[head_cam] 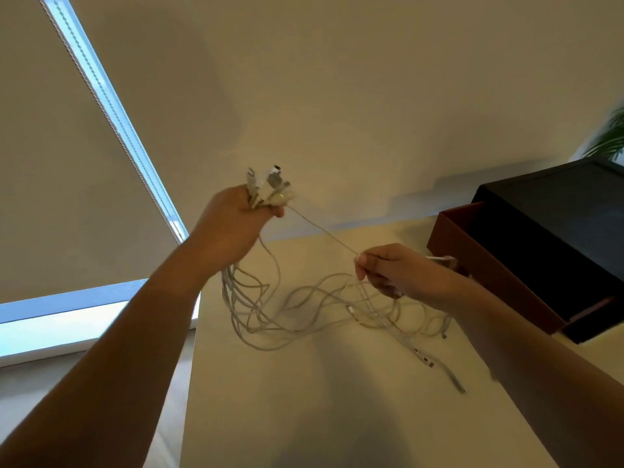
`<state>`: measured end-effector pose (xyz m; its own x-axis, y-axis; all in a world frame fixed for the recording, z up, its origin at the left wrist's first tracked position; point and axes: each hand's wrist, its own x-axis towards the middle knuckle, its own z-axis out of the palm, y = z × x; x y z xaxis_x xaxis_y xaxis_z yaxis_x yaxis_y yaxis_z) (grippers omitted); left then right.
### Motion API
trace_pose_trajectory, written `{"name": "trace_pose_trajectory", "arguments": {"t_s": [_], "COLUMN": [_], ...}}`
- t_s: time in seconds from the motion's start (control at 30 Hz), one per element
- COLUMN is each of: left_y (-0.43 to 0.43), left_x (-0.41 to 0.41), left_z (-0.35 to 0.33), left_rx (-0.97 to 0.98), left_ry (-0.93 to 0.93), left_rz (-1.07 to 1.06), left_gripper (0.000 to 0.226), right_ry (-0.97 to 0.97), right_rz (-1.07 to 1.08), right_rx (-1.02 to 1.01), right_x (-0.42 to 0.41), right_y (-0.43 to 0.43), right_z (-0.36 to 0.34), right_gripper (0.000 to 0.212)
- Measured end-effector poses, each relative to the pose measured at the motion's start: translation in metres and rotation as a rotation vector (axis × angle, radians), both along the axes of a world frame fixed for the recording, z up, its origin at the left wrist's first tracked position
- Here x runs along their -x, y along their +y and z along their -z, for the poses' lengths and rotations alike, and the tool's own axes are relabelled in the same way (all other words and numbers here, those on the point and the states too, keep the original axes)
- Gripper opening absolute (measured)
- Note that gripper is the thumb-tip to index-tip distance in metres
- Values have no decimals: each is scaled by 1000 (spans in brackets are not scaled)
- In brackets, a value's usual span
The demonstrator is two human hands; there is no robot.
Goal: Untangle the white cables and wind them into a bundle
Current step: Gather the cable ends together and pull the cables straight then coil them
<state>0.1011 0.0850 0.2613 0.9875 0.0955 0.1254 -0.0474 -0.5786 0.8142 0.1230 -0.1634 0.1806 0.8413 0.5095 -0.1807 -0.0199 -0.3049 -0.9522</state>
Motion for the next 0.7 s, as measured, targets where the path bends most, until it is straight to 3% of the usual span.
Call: {"name": "trace_pose_trajectory", "arguments": {"t_s": [0.13,0.47,0.7], "left_y": [15,21,38], "left_x": [-1,-8,-9], "left_z": [-11,-14,-19], "left_rx": [71,190,309], "left_ry": [-49,-173,-223], "left_rz": [-82,-199,-241], "left_gripper": [23,27,21], "right_ry": [25,-423,-382], "right_rz": [78,80,141], "right_rx": [92,767,750], "right_x": [-6,-7,-11], "right_y": [-24,-47,-61], "right_z": [19,58,76], "right_gripper": [36,30,34]}}
